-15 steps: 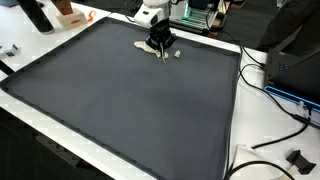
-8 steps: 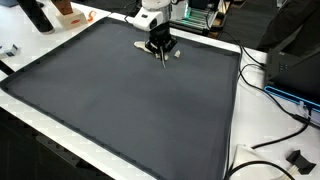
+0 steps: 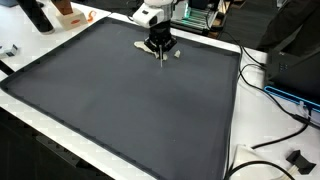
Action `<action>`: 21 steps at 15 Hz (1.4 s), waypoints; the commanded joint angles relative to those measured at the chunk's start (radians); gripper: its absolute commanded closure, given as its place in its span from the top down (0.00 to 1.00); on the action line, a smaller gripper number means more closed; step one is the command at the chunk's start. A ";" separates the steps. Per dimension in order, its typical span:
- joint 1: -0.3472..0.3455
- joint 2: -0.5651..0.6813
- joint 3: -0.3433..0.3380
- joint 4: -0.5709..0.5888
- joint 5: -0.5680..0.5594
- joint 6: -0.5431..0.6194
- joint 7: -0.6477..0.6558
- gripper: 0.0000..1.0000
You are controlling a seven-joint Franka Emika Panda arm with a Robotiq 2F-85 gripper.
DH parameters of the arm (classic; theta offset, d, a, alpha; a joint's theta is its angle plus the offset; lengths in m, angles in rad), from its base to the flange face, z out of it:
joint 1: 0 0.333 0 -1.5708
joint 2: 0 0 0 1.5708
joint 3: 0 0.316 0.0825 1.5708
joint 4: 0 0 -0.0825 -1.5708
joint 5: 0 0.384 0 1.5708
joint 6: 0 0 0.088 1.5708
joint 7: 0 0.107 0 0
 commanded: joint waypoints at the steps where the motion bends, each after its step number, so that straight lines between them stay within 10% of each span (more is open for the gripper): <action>1: 0.031 -0.108 -0.026 -0.078 -0.076 0.004 0.098 0.01; 6: 0.041 -0.216 -0.023 -0.125 -0.139 -0.011 0.186 0.01; 21: -0.020 -0.055 0.004 -0.102 0.148 0.098 -0.034 0.01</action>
